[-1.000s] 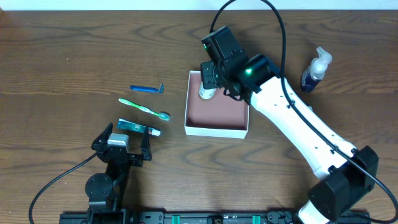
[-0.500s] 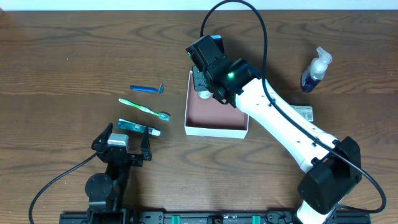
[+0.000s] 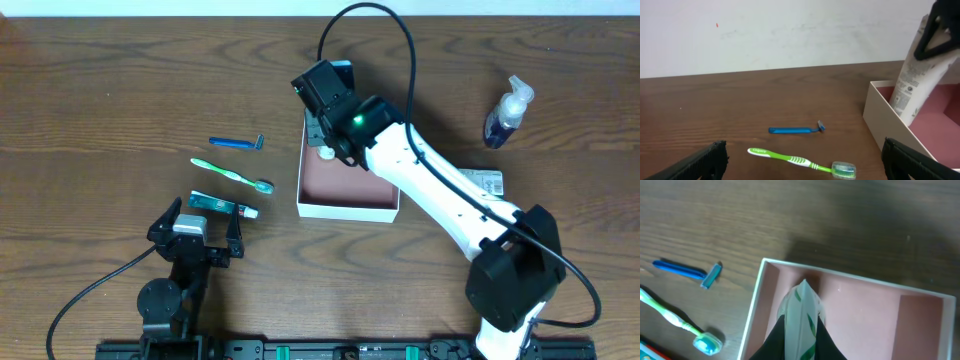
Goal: Pack container
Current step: 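Carry the lotion tube into the box and stand it upright, then release the tube and move the right gripper to the soap bottle, then grasp the blue foaming soap bottle with the right gripper, then carry the soap bottle into the box beside the lotion tube, then lower the soap bottle into the box and open the right gripper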
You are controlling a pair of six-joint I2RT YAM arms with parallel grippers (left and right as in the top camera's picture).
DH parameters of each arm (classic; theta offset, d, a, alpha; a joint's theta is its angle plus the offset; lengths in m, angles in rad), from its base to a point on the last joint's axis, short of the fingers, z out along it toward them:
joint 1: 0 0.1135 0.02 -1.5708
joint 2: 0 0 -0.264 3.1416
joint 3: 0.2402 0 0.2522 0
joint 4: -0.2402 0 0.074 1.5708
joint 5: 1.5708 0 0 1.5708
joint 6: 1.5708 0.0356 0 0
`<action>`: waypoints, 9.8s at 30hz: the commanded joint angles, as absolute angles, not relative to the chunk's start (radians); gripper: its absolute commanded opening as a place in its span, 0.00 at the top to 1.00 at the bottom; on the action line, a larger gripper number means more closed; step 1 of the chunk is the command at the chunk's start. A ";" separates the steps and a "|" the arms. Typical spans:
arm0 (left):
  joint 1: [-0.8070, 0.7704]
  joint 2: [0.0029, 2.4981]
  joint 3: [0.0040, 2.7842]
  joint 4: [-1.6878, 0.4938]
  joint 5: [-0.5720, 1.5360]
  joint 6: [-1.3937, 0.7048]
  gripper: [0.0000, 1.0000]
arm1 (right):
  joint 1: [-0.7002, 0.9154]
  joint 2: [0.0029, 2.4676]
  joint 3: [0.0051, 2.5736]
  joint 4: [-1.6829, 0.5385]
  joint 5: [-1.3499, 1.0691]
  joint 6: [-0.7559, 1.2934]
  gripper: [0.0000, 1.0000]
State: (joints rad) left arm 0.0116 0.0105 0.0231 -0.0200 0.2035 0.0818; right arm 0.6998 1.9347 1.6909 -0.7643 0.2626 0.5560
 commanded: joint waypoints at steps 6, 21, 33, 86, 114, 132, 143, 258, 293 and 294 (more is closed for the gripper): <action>0.017 0.005 0.004 -0.052 0.218 0.081 0.02 | 0.715 1.950 1.701 -0.724 0.287 0.575 0.99; 0.017 0.005 0.004 -0.052 0.218 0.081 0.02 | 0.717 1.950 1.701 -0.707 0.281 0.575 0.55; 0.017 0.005 0.004 -0.052 0.218 0.081 0.02 | 0.717 1.942 1.703 -0.699 0.280 0.558 0.40; 0.017 0.005 0.004 -0.052 0.218 0.081 0.02 | -0.169 1.960 1.785 -0.963 -0.056 -0.140 0.01; 0.017 0.005 0.004 -0.052 0.217 0.081 0.02 | -0.169 2.035 1.785 -0.963 -0.053 -0.129 0.69; 0.017 0.005 0.004 -0.052 0.218 0.081 0.02 | -0.163 1.968 1.786 -0.980 -0.060 -0.090 0.73; 0.017 0.005 0.004 -0.052 0.218 0.081 0.02 | -0.090 1.768 1.786 -0.957 -0.189 -0.095 0.74; 0.017 0.005 0.004 -0.052 0.217 0.081 0.02 | 0.561 1.702 1.644 -1.158 -0.224 0.142 0.99; 0.017 0.005 0.004 -0.052 0.218 0.081 0.02 | 0.591 1.702 1.117 -0.495 -0.095 0.317 0.99; 0.017 0.005 0.004 -0.052 0.218 0.081 0.02 | 0.591 1.702 1.112 -0.480 -0.088 0.321 0.99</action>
State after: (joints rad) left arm 0.0116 0.0105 0.0231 -0.0200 0.2031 0.0818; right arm 0.5774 1.6951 1.1286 -0.5011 -0.1318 0.2962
